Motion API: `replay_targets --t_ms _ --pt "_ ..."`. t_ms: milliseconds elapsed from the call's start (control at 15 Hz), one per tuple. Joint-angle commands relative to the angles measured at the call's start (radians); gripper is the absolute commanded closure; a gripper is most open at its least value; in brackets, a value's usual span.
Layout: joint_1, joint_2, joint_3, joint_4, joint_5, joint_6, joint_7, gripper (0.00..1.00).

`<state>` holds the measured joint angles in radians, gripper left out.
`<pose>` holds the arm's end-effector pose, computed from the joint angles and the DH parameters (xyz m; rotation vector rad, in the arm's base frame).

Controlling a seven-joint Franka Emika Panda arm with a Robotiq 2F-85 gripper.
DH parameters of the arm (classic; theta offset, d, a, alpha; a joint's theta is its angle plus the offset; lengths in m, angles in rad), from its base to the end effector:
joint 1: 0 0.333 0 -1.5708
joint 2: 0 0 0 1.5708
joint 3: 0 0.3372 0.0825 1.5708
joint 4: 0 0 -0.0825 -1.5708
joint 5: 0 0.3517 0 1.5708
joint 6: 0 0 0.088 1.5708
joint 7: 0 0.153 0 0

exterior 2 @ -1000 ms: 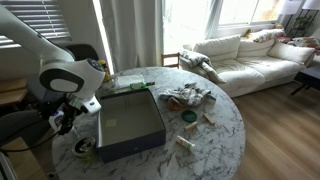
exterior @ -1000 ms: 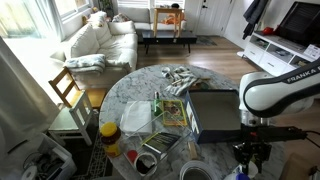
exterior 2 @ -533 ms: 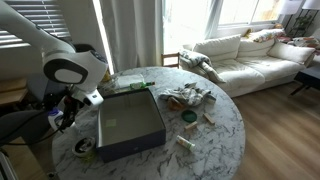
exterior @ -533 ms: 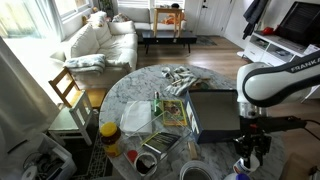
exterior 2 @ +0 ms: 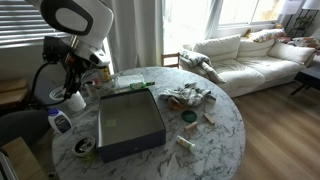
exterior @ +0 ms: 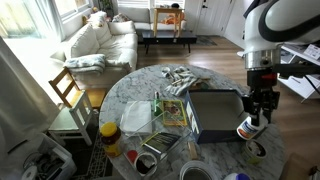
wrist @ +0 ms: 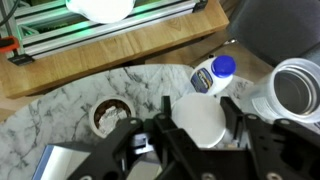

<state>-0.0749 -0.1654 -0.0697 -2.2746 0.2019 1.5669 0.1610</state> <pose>0.3686 -0.0230 0.3961 -2.7871 0.5029 0.7912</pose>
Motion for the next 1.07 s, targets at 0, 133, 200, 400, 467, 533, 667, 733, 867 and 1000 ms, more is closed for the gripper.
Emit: replay_targets --t_ms 0,133,200,400,467,533,667,733,867,1000 --pt "-0.024 0.089 -0.027 0.112 0.013 0.024 -0.031 0.73" --pt "-0.036 0.146 -0.041 0.139 0.021 0.072 -0.036 0.73" --pt "-0.04 0.177 -0.046 0.149 0.03 0.098 -0.044 0.73" --pt "-0.048 0.271 -0.056 0.167 0.083 0.178 -0.053 0.73" --pt "-0.05 0.299 -0.055 0.173 0.107 0.201 -0.054 0.73" --pt "-0.053 0.331 -0.054 0.179 0.133 0.222 -0.053 0.73" --pt "-0.056 0.383 -0.05 0.188 0.168 0.253 -0.047 0.73" --pt "-0.058 0.406 -0.05 0.191 0.179 0.266 -0.047 0.73" --pt "-0.061 0.442 -0.048 0.197 0.195 0.292 -0.047 0.73" --pt "-0.063 0.467 -0.046 0.208 0.204 0.299 -0.04 0.68"
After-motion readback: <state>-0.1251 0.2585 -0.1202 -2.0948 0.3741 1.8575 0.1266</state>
